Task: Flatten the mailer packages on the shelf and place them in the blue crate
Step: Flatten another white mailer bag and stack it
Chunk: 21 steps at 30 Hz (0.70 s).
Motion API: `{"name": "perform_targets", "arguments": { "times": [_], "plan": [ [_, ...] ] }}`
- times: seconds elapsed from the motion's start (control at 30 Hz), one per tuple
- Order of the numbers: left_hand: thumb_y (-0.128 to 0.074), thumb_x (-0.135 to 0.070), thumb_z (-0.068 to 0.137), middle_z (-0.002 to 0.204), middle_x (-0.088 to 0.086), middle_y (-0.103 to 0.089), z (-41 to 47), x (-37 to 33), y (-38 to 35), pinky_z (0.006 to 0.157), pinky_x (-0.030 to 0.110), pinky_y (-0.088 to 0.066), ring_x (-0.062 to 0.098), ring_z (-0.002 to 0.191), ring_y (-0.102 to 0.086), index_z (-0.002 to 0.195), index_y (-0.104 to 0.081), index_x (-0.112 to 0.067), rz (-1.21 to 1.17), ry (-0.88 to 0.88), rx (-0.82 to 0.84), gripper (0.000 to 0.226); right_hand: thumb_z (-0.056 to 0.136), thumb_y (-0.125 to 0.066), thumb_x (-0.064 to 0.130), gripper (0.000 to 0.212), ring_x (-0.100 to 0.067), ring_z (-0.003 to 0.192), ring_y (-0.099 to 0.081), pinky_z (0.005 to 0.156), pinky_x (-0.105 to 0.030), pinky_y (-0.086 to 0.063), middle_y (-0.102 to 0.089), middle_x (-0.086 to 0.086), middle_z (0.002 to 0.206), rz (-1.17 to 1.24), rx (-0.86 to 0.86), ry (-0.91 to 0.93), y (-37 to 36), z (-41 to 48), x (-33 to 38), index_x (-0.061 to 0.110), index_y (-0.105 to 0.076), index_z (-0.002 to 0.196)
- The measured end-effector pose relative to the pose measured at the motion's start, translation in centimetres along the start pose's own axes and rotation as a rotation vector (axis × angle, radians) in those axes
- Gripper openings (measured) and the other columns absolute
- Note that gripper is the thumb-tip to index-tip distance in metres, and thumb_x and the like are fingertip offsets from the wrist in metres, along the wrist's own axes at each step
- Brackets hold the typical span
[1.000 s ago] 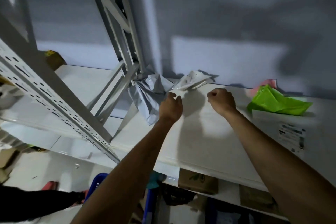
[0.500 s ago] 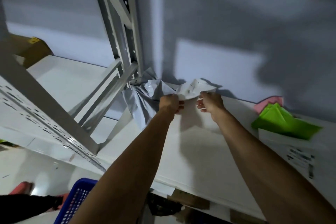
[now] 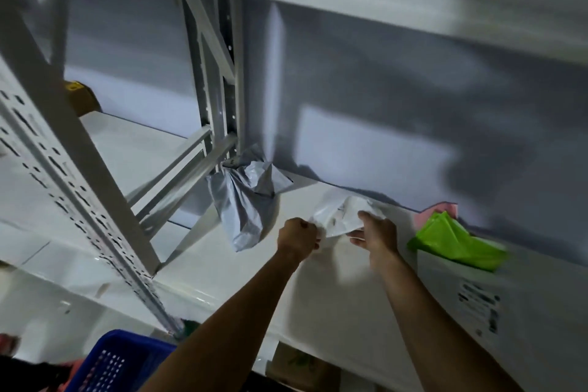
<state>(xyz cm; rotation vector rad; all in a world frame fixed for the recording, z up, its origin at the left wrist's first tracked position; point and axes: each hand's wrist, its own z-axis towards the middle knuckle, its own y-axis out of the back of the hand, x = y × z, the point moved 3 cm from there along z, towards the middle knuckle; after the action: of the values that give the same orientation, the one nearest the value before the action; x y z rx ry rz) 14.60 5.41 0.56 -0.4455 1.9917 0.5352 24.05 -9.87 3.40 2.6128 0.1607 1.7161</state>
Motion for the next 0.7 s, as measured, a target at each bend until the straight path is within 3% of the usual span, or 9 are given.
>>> {"name": "perform_targets", "arguments": {
  "times": [0.03,0.1,0.17,0.3,0.37,0.47,0.53,0.6,0.7],
  "plan": [
    [-0.059,-0.024,0.091,0.080,0.015,-0.075,-1.2,0.6,-0.2,0.057,0.036,-0.060,0.028,0.067,-0.074,0.087,-0.069,-0.001,-0.027,0.011,0.010,0.025,0.094,-0.061,0.010,0.021,-0.027,0.064,-0.068,0.046,-0.028,-0.056,-0.069,-0.015,0.091,0.006,-0.003,0.006,0.9,-0.8,-0.4,0.009,-0.062,0.115],
    [-0.058,-0.033,0.092,0.084,0.018,-0.074,-2.3,2.3,-0.2,0.071,0.044,-0.059,0.032,0.074,-0.072,0.078,-0.069,-0.007,-0.059,0.054,0.025,0.032,0.093,-0.062,0.006,0.021,-0.024,0.064,-0.065,0.043,-0.026,-0.055,-0.067,-0.013,0.084,-0.006,0.007,0.014,2.4,-2.6,-1.6,0.008,-0.063,0.114],
    [-0.058,-0.037,0.097,0.091,0.015,-0.074,-3.7,3.7,-0.2,0.082,0.041,-0.058,0.029,0.082,-0.070,0.084,-0.071,-0.008,-0.141,0.116,0.046,0.034,0.093,-0.064,0.005,0.017,-0.023,0.065,-0.061,0.045,-0.026,-0.055,-0.065,-0.012,0.079,-0.050,0.038,0.019,4.3,-4.8,-3.1,0.004,-0.065,0.110],
    [-0.062,-0.054,0.092,0.099,0.012,-0.075,-6.0,5.7,0.2,0.095,0.045,-0.056,0.030,0.094,-0.070,0.101,-0.074,-0.008,-0.209,0.193,0.044,0.049,0.091,-0.067,0.006,0.016,-0.024,0.077,-0.068,0.055,-0.030,-0.057,-0.071,-0.009,0.086,-0.103,0.092,-0.005,7.9,-9.4,-6.7,0.009,-0.070,0.107],
    [-0.063,-0.059,0.089,0.095,0.014,-0.074,-6.8,5.6,0.3,0.093,0.044,-0.057,0.031,0.092,-0.069,0.096,-0.072,-0.007,-0.213,0.186,0.025,0.053,0.089,-0.068,0.006,0.014,-0.025,0.083,-0.071,0.070,-0.035,-0.057,-0.075,-0.008,0.087,-0.129,0.112,0.010,9.3,-10.9,-8.1,0.011,-0.073,0.100],
    [-0.064,-0.049,0.092,0.085,0.012,-0.066,-8.2,4.5,0.3,0.085,0.042,-0.058,0.029,0.084,-0.066,0.086,-0.063,-0.012,-0.074,0.106,0.047,0.038,0.076,-0.070,0.021,0.023,-0.026,0.090,-0.072,0.084,-0.042,-0.056,-0.078,-0.005,0.089,-0.193,0.155,0.060,10.5,-12.9,-8.8,0.012,-0.077,0.095],
    [-0.065,-0.033,0.095,0.096,0.015,-0.069,-9.2,3.8,-0.1,0.088,0.045,-0.058,0.034,0.093,-0.069,0.096,-0.066,-0.010,-0.085,0.034,0.135,0.023,0.069,-0.066,0.024,0.028,-0.025,0.083,-0.071,0.077,-0.038,-0.055,-0.078,-0.005,0.084,-0.192,0.140,0.072,11.0,-13.9,-8.7,0.009,-0.076,0.091],
    [-0.067,-0.020,0.093,0.100,0.013,-0.070,-9.9,3.3,0.1,0.083,0.037,-0.058,0.029,0.090,-0.068,0.102,-0.069,-0.009,-0.181,0.021,0.186,0.014,0.072,-0.066,0.020,0.023,-0.021,0.076,-0.066,0.071,-0.033,-0.049,-0.074,-0.003,0.077,-0.193,0.117,0.091,11.6,-14.4,-8.4,0.004,-0.073,0.087],
    [-0.072,-0.010,0.087,0.098,0.009,-0.073,-10.7,2.1,0.9,0.074,0.031,-0.055,0.023,0.089,-0.066,0.104,-0.076,-0.013,-0.272,0.009,0.188,0.017,0.078,-0.064,0.016,0.019,-0.016,0.073,-0.061,0.067,-0.029,-0.044,-0.068,0.000,0.072,-0.239,0.109,0.165,12.9,-15.2,-7.6,-0.001,-0.069,0.086]
  ]
}}
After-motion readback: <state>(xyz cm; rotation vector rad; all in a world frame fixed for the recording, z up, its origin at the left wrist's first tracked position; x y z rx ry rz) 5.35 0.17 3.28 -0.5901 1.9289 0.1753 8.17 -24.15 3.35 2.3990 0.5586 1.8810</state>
